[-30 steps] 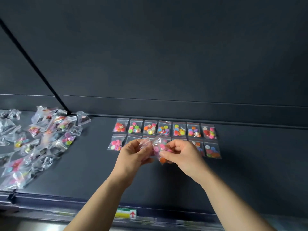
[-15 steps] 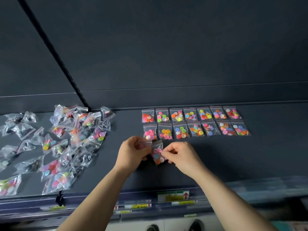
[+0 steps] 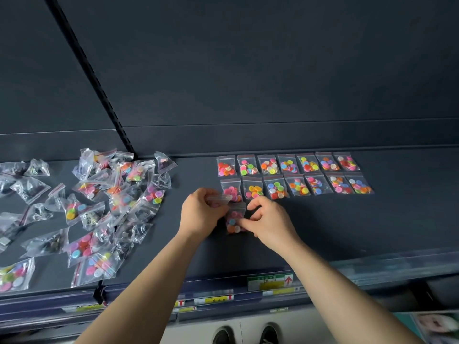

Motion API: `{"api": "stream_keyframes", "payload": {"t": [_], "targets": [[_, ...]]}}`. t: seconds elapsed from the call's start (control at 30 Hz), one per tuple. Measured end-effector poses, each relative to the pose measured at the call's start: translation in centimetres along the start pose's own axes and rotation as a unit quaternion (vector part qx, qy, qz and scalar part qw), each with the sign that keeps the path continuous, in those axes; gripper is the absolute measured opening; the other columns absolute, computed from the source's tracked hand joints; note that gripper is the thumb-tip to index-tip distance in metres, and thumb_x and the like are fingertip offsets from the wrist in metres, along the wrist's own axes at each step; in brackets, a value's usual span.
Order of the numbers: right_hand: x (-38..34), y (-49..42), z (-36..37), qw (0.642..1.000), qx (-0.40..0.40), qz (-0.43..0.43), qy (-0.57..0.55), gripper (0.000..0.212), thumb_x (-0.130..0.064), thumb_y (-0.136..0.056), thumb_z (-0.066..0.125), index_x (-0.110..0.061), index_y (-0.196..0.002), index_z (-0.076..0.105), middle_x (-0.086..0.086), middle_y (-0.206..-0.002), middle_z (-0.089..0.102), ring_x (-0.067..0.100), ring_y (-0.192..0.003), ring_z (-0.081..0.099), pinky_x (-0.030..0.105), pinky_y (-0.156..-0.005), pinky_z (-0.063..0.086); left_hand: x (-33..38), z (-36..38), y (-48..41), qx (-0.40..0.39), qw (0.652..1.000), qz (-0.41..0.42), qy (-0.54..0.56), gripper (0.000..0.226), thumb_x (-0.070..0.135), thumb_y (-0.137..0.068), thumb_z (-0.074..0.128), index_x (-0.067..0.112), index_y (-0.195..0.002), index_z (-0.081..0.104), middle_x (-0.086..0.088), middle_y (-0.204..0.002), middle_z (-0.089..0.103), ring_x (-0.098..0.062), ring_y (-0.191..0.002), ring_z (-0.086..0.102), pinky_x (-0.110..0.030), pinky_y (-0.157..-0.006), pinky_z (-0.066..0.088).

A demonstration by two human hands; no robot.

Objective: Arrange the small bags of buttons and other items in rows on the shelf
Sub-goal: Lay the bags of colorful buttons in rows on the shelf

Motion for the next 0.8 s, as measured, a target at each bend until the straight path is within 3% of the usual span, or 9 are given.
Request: {"api": "stream_keyframes", "payload": {"t": [0.17,0.23,0.33,0.43,0.53,0.67,0.8], "targets": [[0.1,-0.3,0.3,1.000,0.002,-0.012,0.023,0.035,-0.044,-0.078,0.073,-0.032,-0.110,0.063,-0.008,-0.074,0.066,0.011,-0.065,0.065,0.035,-0.065,0.057,0.0,-0.7,0.4,0.010,0.996,-0.044,0.080,0.028,0.019,-0.077,0.077,0.010,-0.098,0.062,-0.003,-0.085,0.069,-0.016,-0.067,0.067,-0.028,-0.052,0.057],[0.1,-0.4,0.3,1.000,-0.002,-0.017,0.025,0.036,-0.045,-0.077,0.074,-0.030,-0.109,0.066,-0.009,-0.072,0.066,0.009,-0.064,0.065,0.034,-0.064,0.057,0.1,-1.1,0.8,0.001,0.984,-0.065,0.168,0.018,0.018,-0.084,0.070,0.006,-0.096,0.063,-0.008,-0.086,0.068,-0.016,-0.069,0.065,-0.025,-0.057,0.056],[0.0,-0.2,0.0,1.000,-0.018,-0.016,0.009,0.037,-0.044,-0.076,0.076,-0.029,-0.108,0.066,-0.009,-0.074,0.065,0.008,-0.068,0.064,0.031,-0.064,0.056,0.5,-1.9,1.4,-0.011,0.945,-0.098,0.313,0.007,0.004,-0.092,0.053,0.002,-0.091,0.060,-0.015,-0.085,0.062,-0.022,-0.076,0.062,-0.032,-0.071,0.059],[-0.4,0.6,-1.2,0.997,-0.025,-0.013,-0.078,0.033,-0.040,-0.080,0.073,-0.029,-0.109,0.063,-0.003,-0.082,0.067,0.008,-0.067,0.064,0.023,-0.063,0.052,1.3,-2.5,2.2,-0.058,0.915,-0.078,0.392,0.007,-0.001,-0.091,0.057,0.001,-0.091,0.063,-0.011,-0.080,0.067,-0.019,-0.071,0.063,-0.028,-0.071,0.059],[-1.7,1.3,-2.5,0.976,-0.053,-0.024,-0.211,0.022,-0.033,-0.083,0.071,-0.022,-0.103,0.067,0.001,-0.086,0.071,0.006,-0.066,0.065,0.020,-0.061,0.051,2.2,-1.9,3.0,-0.107,0.914,-0.054,0.387,0.009,0.003,-0.086,0.063,0.004,-0.092,0.070,-0.011,-0.087,0.073,-0.020,-0.077,0.068,-0.031,-0.077,0.058],[-2.2,1.4,-3.4,0.968,-0.057,-0.032,-0.242,0.015,-0.014,-0.080,0.075,-0.012,-0.094,0.069,0.008,-0.084,0.074,0.020,-0.075,0.071,0.028,-0.066,0.059,3.1,-0.4,3.4,-0.142,0.908,-0.047,0.391,0.028,0.014,-0.074,0.073,-0.001,-0.097,0.069,-0.021,-0.096,0.072,-0.030,-0.082,0.069,-0.039,-0.081,0.057],[-1.0,1.4,-4.9,0.956,-0.087,-0.014,-0.280,0.012,-0.001,-0.082,0.071,-0.004,-0.092,0.066,0.015,-0.082,0.073,0.022,-0.071,0.070,0.029,-0.067,0.059,3.5,0.2,3.5,-0.123,0.912,-0.080,0.383,0.025,0.017,-0.079,0.069,-0.002,-0.095,0.068,-0.016,-0.084,0.070,-0.022,-0.071,0.067,-0.032,-0.068,0.058]]}}
Point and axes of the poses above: each hand's wrist, its own y-axis away from the middle knuckle, its own z-axis out of the palm, x = y × z, the point moved 1 cm from there along -y, towards the middle knuckle
